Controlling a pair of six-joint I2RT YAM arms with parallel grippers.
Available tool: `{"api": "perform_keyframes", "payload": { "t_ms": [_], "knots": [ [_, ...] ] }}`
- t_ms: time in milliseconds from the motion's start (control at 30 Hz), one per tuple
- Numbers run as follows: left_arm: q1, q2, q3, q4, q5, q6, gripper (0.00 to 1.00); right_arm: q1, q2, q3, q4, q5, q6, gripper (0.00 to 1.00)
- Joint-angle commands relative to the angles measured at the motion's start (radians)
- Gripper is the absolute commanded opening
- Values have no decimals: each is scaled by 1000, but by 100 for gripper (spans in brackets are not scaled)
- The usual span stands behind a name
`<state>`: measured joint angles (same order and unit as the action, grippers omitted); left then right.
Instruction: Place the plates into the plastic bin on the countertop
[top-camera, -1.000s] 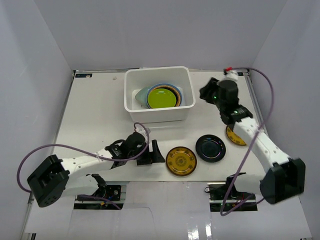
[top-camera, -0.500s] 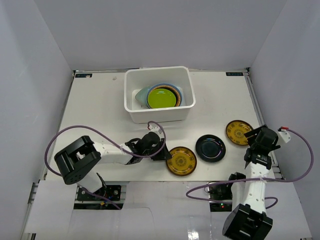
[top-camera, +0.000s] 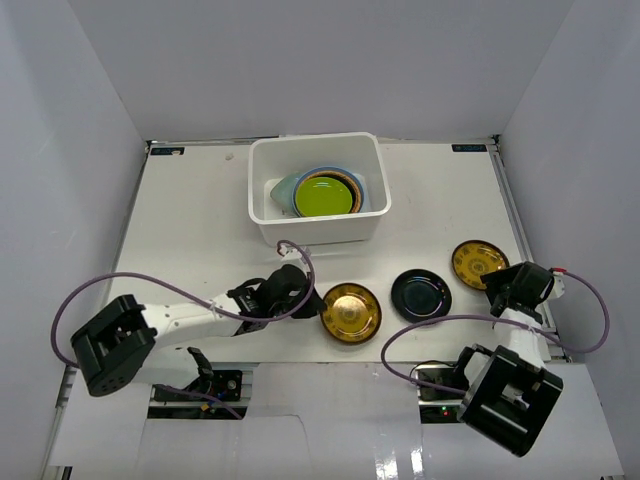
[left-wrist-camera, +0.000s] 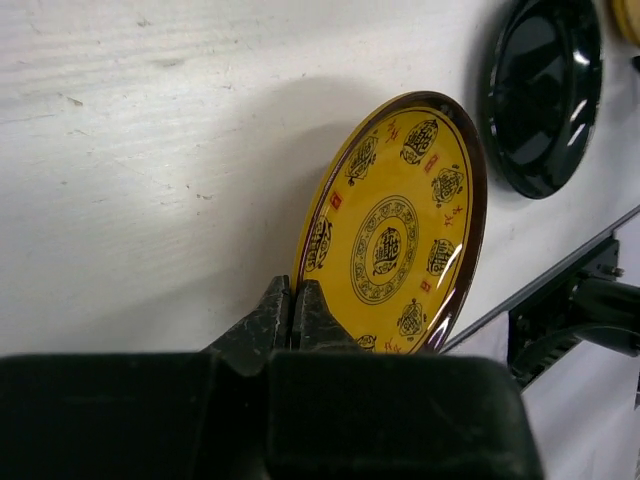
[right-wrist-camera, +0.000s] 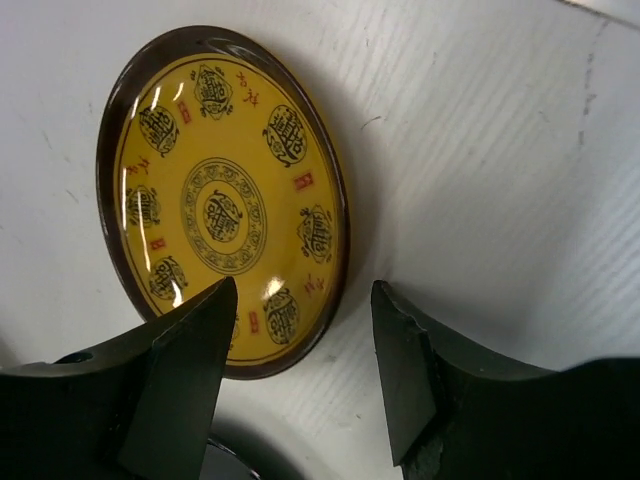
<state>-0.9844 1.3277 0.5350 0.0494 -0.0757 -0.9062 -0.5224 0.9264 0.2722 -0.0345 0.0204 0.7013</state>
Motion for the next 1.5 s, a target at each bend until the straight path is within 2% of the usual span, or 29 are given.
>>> {"api": "perform_keyframes", "payload": {
  "t_ms": [0, 33, 67, 167, 200, 267, 300, 367, 500, 567, 700, 733, 800, 867, 900, 967, 1000, 1133, 1333, 1467],
  "knots": [
    [0, -146, 6, -101, -62, 18, 0, -22, 64, -30, 165, -121, 88, 61],
    [0, -172, 10, -135, -62, 17, 0, -28, 74, -45, 195, -138, 107, 59],
    [1, -226, 25, -152, -61, 15, 0, -39, 83, -71, 226, -167, 124, 50],
    [9, -312, 77, -204, -46, 12, 0, -44, 114, -93, 301, -180, 170, 36],
    [12, -324, 97, -218, -41, 12, 0, -45, 126, -94, 315, -181, 184, 26],
    [18, -338, 178, -250, -39, 32, 0, -48, 129, -96, 323, -189, 193, 11],
    [21, -338, 213, -261, -44, 42, 0, -50, 117, -96, 326, -194, 198, 8],
    [45, -325, 290, -290, -61, 90, 0, -51, 62, -94, 332, -203, 205, 8],
    [140, -231, 555, -315, -72, 190, 0, -50, -61, -80, 361, -287, 268, 8],
    [228, -130, 649, -341, -61, 229, 0, -50, -124, -67, 389, -339, 332, 8],
    [375, 49, 860, -365, -20, 282, 0, -39, -187, 40, 348, -411, 339, 8],
    [430, 136, 958, -397, -7, 289, 0, -12, -195, 85, 347, -431, 340, 8],
    [479, 224, 1051, -440, 23, 308, 0, 30, -198, 126, 350, -433, 339, 8],
    [520, 325, 1146, -485, 17, 325, 0, 138, -181, 194, 366, -404, 323, 8],
    [532, 350, 1166, -502, 4, 343, 0, 250, -169, 226, 357, -381, 285, 8],
    [540, 413, 1203, -519, -12, 357, 0, 368, -105, 345, 334, -305, 233, 8],
    [543, 429, 1204, -523, -18, 363, 0, 477, -81, 384, 315, -277, 180, 8],
    [563, 490, 1172, -526, 20, 366, 0, 663, 50, 562, 288, -188, 89, 8],
    [564, 502, 1031, -479, 48, 351, 0, 869, 271, 794, 223, -59, -3, 8],
    [567, 504, 988, -451, 11, 365, 0, 949, 451, 918, 131, 90, -40, 8]
  ]
}}
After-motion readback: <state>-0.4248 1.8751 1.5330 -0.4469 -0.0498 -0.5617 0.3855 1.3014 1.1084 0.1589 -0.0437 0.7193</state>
